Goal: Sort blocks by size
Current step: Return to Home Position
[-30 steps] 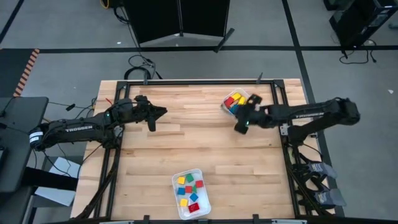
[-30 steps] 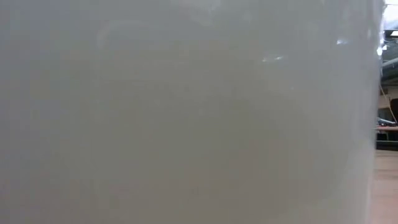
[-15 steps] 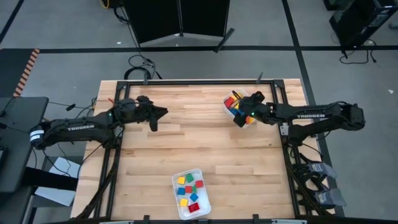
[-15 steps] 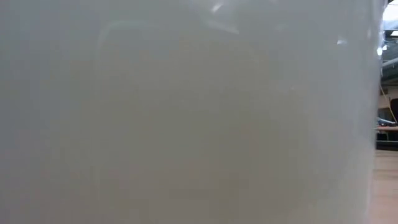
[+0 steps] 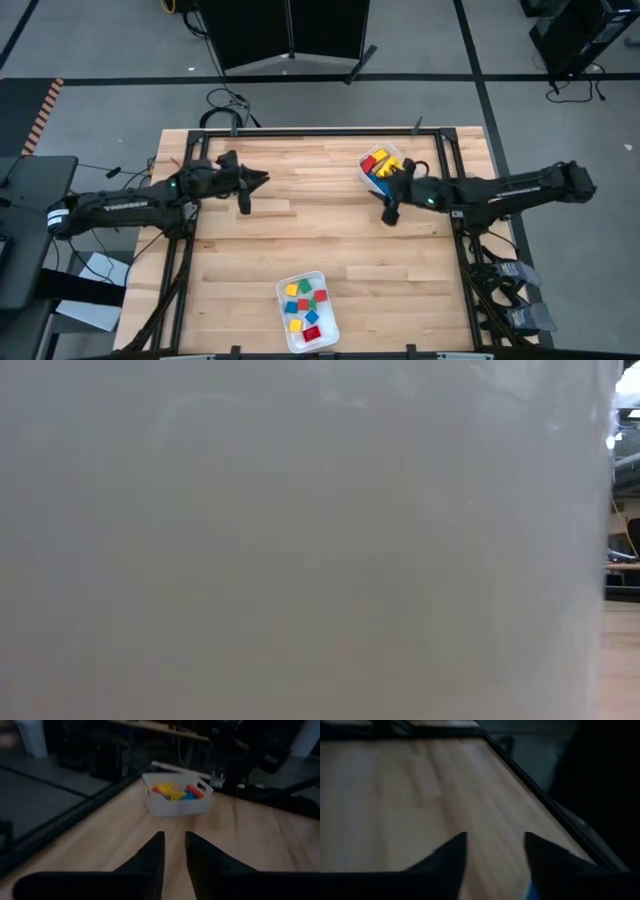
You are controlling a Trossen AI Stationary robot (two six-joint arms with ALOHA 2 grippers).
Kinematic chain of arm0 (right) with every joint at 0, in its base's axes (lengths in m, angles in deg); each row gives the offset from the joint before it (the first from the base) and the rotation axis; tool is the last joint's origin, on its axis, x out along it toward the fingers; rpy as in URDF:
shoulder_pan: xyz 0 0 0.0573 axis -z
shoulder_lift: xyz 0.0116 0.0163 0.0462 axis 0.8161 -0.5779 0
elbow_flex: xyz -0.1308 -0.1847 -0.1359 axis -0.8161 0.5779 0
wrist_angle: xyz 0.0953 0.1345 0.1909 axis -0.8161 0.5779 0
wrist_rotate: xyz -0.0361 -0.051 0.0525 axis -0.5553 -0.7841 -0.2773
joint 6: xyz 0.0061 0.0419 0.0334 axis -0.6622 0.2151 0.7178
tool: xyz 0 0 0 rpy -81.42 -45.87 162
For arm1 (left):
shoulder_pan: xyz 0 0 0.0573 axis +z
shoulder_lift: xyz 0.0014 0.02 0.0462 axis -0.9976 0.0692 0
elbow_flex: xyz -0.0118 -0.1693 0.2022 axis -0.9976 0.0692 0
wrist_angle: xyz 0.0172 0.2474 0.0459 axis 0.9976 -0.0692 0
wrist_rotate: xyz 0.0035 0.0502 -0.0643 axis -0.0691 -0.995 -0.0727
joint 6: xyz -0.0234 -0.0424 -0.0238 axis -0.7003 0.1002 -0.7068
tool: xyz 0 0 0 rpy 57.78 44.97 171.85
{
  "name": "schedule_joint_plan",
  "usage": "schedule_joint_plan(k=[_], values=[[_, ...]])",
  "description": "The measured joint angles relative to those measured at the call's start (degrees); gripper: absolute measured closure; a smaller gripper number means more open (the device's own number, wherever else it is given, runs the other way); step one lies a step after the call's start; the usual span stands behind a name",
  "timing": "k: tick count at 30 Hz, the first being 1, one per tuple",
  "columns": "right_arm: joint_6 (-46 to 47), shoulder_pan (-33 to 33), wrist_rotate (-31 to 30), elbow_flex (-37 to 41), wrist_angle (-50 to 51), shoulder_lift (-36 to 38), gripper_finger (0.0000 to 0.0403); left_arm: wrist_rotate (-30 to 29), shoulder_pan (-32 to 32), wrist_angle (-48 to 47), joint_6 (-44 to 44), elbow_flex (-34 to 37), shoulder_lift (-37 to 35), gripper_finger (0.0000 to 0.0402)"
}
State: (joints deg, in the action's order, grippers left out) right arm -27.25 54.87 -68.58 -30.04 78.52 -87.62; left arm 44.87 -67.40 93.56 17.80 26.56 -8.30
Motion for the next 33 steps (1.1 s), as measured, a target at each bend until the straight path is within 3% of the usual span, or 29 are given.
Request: schedule_joint_plan(k=[6, 8, 18, 27, 33], values=[[0.12, -8.34, -0.77, 4.44, -1.66, 8.76, 0.0353, -2.10, 0.00, -5.62, 3.84, 2.78, -9.75, 0.0387], [-0.28, -10.79, -1.64, 7.03, -4.21, 12.26, 0.0388, -1.88, -0.02, -5.84, 3.79, 5.17, -13.64, 0.0394], [-4.89, -20.85, -0.41, 22.68, -21.80, 27.33, 0.0395, -0.57, -0.39, -4.96, 3.60, 16.01, -31.23, 0.0397], [-6.29, -21.47, -0.84, 31.66, -22.25, 40.37, 0.0397, -0.88, -0.33, -10.27, 5.84, 16.96, -37.98, 0.0398], [-4.82, -21.44, -1.99, 34.19, -14.27, 50.47, 0.0398, -3.14, -0.31, -13.81, 8.04, 16.96, -40.16, 0.0398]])
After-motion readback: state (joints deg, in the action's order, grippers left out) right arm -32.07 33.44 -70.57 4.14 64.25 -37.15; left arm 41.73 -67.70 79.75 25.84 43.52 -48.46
